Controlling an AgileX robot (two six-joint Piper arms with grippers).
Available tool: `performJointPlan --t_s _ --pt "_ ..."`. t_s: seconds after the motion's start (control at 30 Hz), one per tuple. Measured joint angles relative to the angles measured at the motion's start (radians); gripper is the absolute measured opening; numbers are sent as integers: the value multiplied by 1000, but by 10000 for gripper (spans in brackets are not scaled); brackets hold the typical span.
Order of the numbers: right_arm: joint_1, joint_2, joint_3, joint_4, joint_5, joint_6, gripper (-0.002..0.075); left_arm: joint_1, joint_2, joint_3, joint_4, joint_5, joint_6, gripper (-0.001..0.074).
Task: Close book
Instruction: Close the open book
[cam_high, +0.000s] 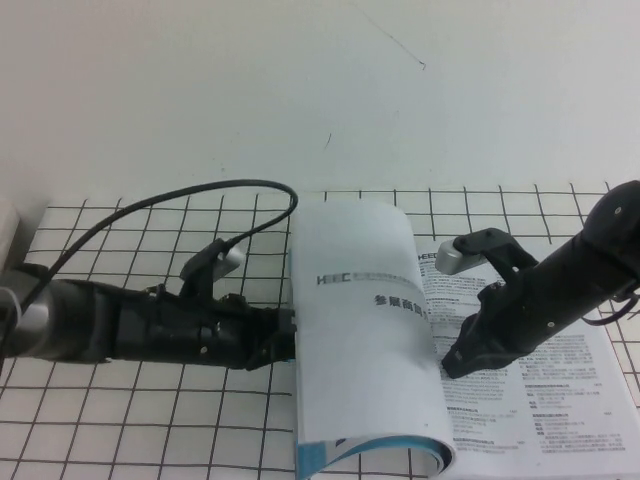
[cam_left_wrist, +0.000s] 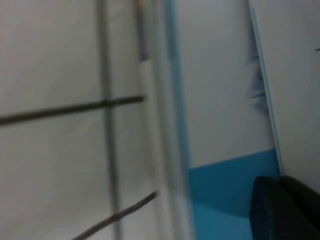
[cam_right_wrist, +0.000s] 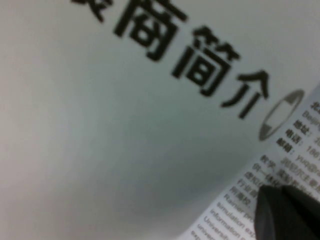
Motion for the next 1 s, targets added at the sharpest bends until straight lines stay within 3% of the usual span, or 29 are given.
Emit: performJointPlan --t_s 0.47,0.77,1.0 --pt "0 2 0 -3 -4 0 -3 -131 -27 -289 38 125 -110 -4" --pt "0 -21 0 -3 -37 33 -3 -141 -151 -438 157 139 -218 -4" --pt "-30 -188 -9 -26 -74 68 -3 -141 -272 -530 304 153 -294 -4"
